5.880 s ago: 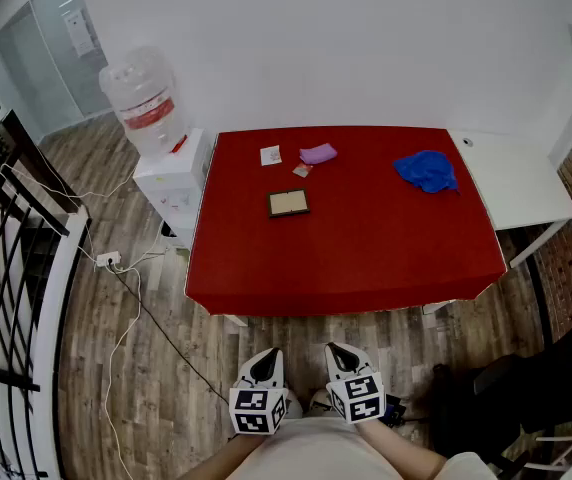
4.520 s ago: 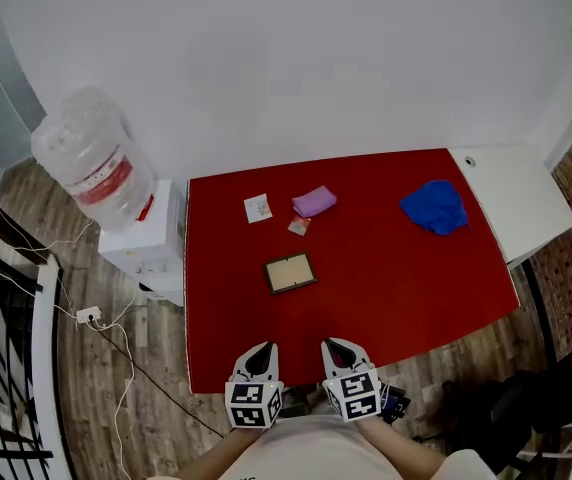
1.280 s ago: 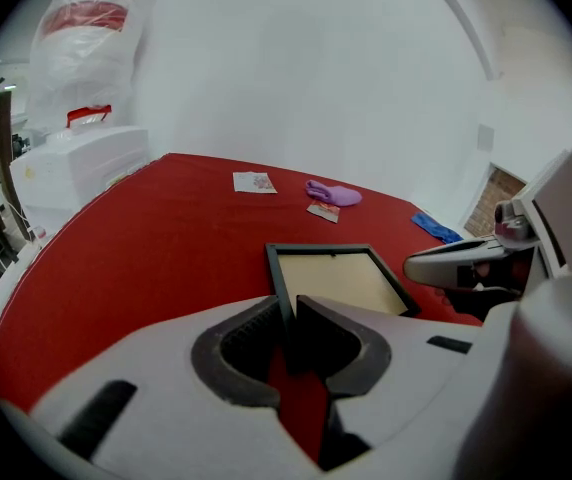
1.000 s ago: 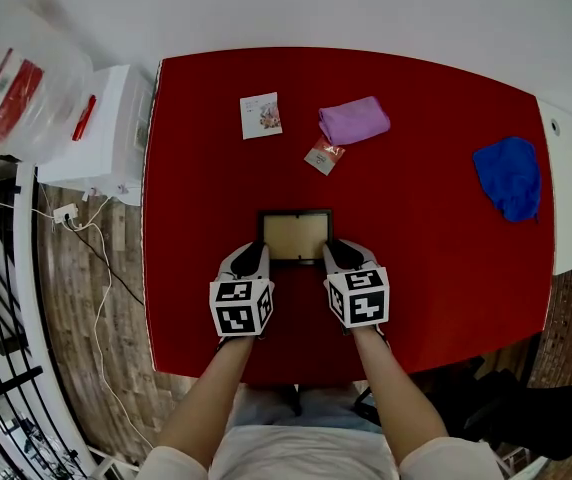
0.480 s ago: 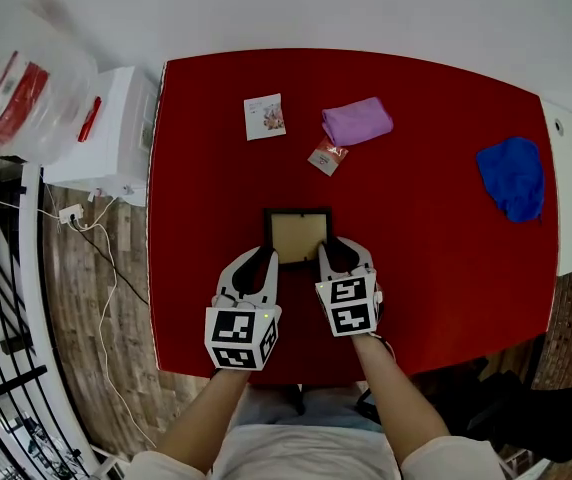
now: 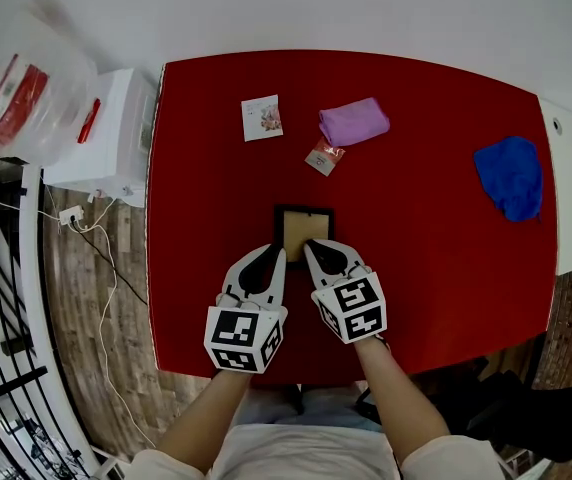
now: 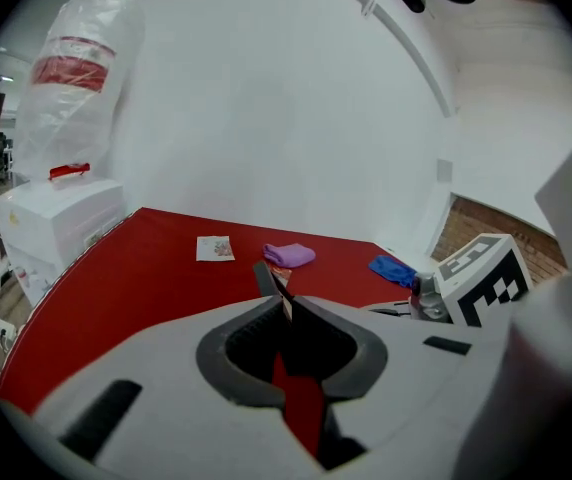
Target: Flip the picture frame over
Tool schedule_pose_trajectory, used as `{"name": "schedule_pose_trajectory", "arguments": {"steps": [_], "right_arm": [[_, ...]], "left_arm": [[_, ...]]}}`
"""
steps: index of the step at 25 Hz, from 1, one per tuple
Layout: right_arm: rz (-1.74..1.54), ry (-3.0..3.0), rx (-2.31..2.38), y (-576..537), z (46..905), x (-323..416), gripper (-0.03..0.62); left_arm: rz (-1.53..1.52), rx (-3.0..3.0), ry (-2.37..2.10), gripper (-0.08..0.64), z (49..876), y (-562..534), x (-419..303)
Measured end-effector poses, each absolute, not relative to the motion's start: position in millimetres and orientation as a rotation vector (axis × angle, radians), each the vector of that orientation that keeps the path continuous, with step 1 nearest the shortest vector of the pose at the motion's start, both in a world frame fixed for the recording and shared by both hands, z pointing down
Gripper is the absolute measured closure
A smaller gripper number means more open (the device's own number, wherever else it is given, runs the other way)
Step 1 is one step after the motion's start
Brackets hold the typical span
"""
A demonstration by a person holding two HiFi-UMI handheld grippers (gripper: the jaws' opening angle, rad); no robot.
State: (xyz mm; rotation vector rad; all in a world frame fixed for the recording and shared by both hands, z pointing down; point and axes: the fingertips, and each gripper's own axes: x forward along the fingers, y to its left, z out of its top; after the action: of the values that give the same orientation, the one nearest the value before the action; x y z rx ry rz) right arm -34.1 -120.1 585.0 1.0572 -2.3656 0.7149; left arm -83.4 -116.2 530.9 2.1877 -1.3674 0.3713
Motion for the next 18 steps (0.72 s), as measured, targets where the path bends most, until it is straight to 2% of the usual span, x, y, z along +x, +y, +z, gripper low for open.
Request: {"name": "schedule_pose_trajectory", "arguments": {"steps": [14, 18], "right_arm": [[0.682, -2.523, 0.924, -101.2, 536.5, -61.4, 0.588], [0.652, -2.335, 1.056, -106.5, 568.4, -23.4, 0.588]], "left_arm": [[0.326, 2.29, -1.248, 0.555, 502.1, -112.8, -37.4], [0.395, 2.201, -1.37, 0.555, 519.9, -110.6, -67.6]]}}
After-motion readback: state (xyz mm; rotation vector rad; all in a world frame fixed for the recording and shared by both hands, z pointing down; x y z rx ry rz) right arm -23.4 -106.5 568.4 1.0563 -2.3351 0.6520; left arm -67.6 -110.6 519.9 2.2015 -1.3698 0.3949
